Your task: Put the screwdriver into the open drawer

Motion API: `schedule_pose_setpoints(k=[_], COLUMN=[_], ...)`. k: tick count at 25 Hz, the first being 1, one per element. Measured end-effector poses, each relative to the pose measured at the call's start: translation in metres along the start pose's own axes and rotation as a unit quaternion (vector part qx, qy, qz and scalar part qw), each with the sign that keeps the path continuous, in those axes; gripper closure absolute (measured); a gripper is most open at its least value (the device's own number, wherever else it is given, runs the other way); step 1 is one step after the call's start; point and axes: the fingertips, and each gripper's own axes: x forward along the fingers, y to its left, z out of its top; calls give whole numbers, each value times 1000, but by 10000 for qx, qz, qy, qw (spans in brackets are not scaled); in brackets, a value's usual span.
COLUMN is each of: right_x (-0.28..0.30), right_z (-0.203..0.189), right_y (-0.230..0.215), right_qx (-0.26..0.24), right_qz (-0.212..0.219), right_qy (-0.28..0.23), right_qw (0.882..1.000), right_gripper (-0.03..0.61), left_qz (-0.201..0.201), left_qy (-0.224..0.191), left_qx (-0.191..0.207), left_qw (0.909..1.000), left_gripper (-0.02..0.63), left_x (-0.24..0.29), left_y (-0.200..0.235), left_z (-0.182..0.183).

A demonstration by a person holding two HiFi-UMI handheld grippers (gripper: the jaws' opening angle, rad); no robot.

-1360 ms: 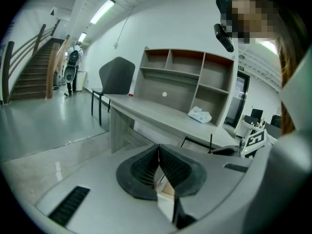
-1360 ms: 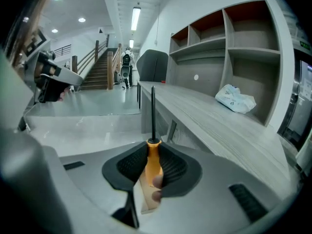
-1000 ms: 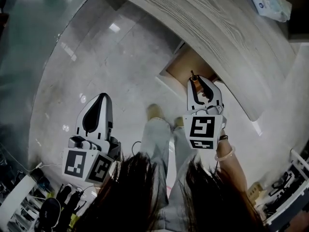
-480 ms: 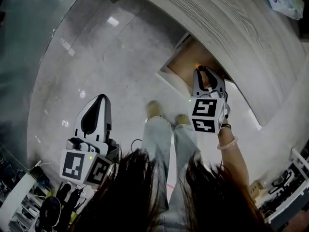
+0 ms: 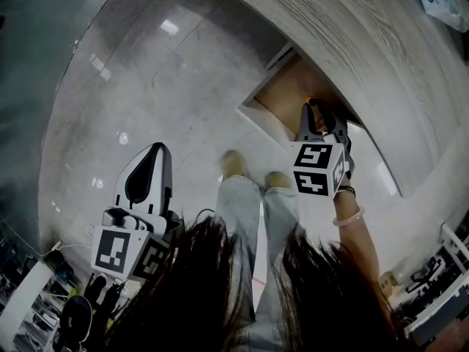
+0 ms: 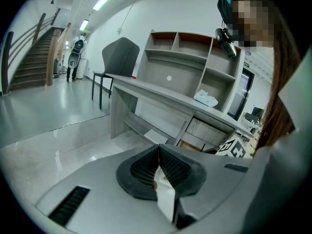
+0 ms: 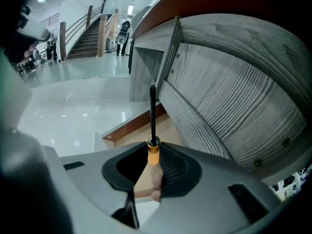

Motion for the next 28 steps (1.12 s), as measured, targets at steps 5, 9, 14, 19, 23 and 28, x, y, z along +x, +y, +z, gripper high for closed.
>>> schedule_pose_setpoints(k=[5,9,14,19,23,28], right_x=[0,5,13,23,33,43], right_z=[-9,-19,-23,-16,-17,-23], right_y=[3,5,6,10,12,14], right_qx=[17,-29,-98,-211,-237,-398], right_qz=[3,31,0,14,27,11], right_qy=[233,469,601,638,777,1032], right_qw=[9997,9989,9981,9977,9967,9939], right_gripper=[491,491,491,491,494,495], left_qz=[-32,-25,-14,-4,-26,-15], left_qy=[15,11,33,43,48,52], left_qx=[-22,-47,-66,-93,-98,-124], left_qw=[10000,10000,10000,9999,9999,9999], left_gripper=[597,597,597,597,597,597], left_x=[0,-1,-1,-1,-1,-1], left_y=[0,1,3,5,5,7], left_z=[-2,-3,-7,-11,-11,-13])
